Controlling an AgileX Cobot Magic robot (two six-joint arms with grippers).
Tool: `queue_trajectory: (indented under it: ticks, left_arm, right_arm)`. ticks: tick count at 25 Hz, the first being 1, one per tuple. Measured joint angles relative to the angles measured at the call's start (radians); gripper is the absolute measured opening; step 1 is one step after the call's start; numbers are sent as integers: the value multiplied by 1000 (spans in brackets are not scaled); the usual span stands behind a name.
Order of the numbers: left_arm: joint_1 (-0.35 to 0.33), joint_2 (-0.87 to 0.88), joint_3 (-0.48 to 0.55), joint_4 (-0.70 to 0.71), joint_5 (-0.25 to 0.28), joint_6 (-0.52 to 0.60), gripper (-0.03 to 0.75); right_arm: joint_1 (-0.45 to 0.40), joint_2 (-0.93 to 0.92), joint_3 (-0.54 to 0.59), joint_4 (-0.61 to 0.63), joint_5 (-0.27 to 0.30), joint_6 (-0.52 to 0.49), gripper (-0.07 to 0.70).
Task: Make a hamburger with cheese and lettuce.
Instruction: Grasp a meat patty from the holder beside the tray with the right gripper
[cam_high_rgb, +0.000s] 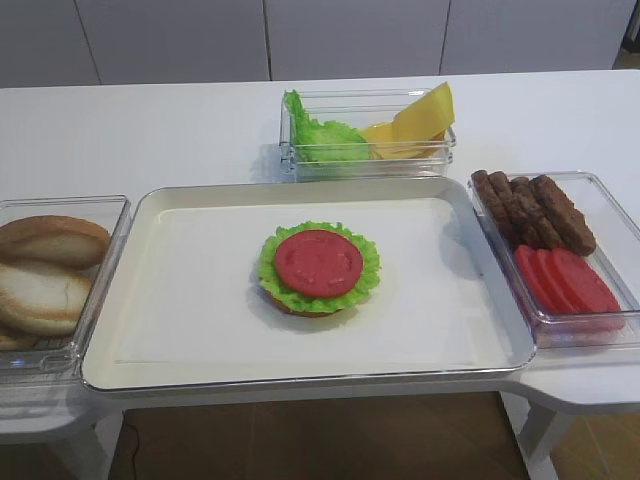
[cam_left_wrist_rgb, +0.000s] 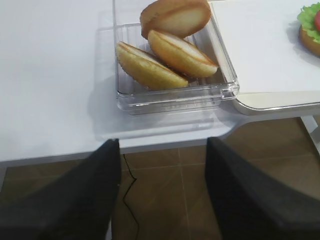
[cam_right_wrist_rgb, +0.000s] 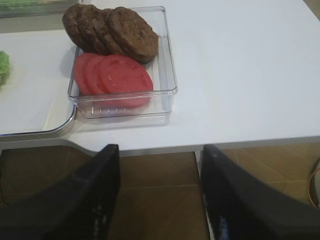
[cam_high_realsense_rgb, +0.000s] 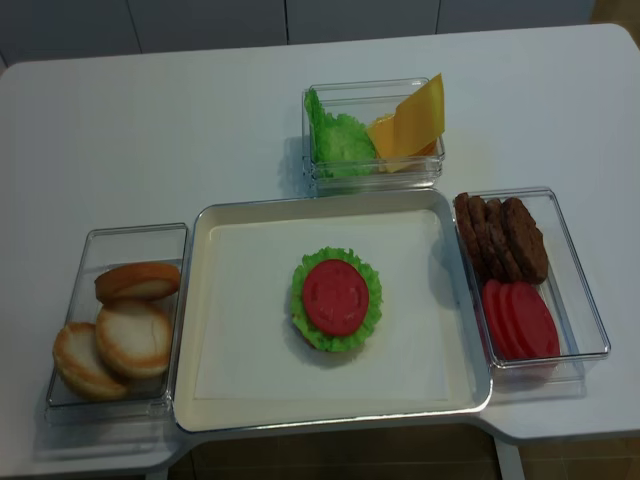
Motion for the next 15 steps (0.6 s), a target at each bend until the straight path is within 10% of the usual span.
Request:
queue_trajectory:
  ticks: [15]
  left_arm:
    - [0,0,0,0,0,0,405]
  right_arm:
    - [0,0,0,0,0,0,394]
